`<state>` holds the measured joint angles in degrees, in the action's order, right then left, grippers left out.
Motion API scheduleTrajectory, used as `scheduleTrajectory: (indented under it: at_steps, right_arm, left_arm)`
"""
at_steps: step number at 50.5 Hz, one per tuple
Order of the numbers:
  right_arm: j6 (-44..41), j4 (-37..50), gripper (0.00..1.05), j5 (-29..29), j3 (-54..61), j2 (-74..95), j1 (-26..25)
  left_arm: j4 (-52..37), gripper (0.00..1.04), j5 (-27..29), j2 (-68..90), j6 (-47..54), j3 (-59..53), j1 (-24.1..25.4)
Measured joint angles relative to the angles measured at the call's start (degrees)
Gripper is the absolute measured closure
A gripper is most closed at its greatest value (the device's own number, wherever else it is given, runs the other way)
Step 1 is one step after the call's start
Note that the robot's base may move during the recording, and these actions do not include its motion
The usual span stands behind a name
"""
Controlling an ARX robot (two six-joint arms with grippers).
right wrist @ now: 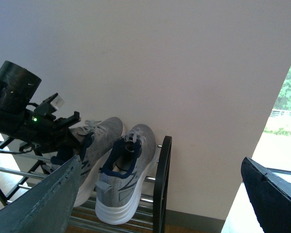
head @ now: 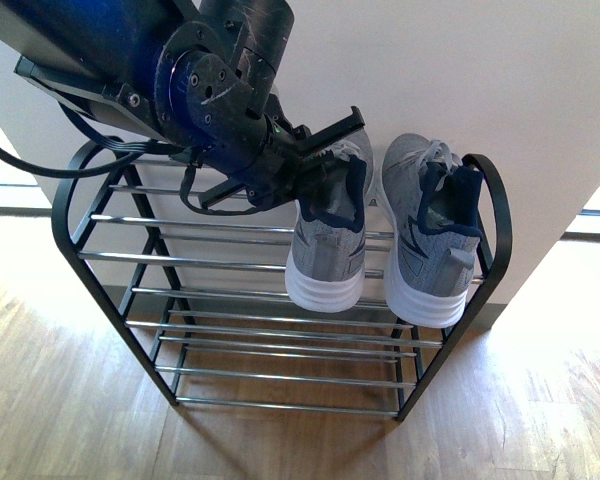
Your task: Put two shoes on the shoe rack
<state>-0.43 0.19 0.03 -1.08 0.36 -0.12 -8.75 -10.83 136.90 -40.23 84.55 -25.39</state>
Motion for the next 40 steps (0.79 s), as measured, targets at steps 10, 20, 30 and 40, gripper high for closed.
scheduleTrajectory:
  at_steps: [10,20,30,40]
  right_arm:
    - [0.0,0.0,0.09,0.0,-0.02,0.0,0.0]
    - [0.0,0.0,0.09,0.0,-0.02,0.0,0.0]
    - [0.0,0.0,0.09,-0.02,-0.02,0.0,0.0]
    - [0.0,0.0,0.09,-0.02,-0.02,0.0,0.0]
  left_arm:
    - [-3.21,0.78,-2.27,0.26,-4.7,-0.04,0.09]
    - [-3.45,0.4,-4.61,-2.54,-9.44,-2.12,0.02]
    - [3.34,0.09,-5.22,-15.76,-12.79,-6.01,-0.07]
    - [11.45,0.09,1.18,-31.52,-7.08,-12.09,3.06]
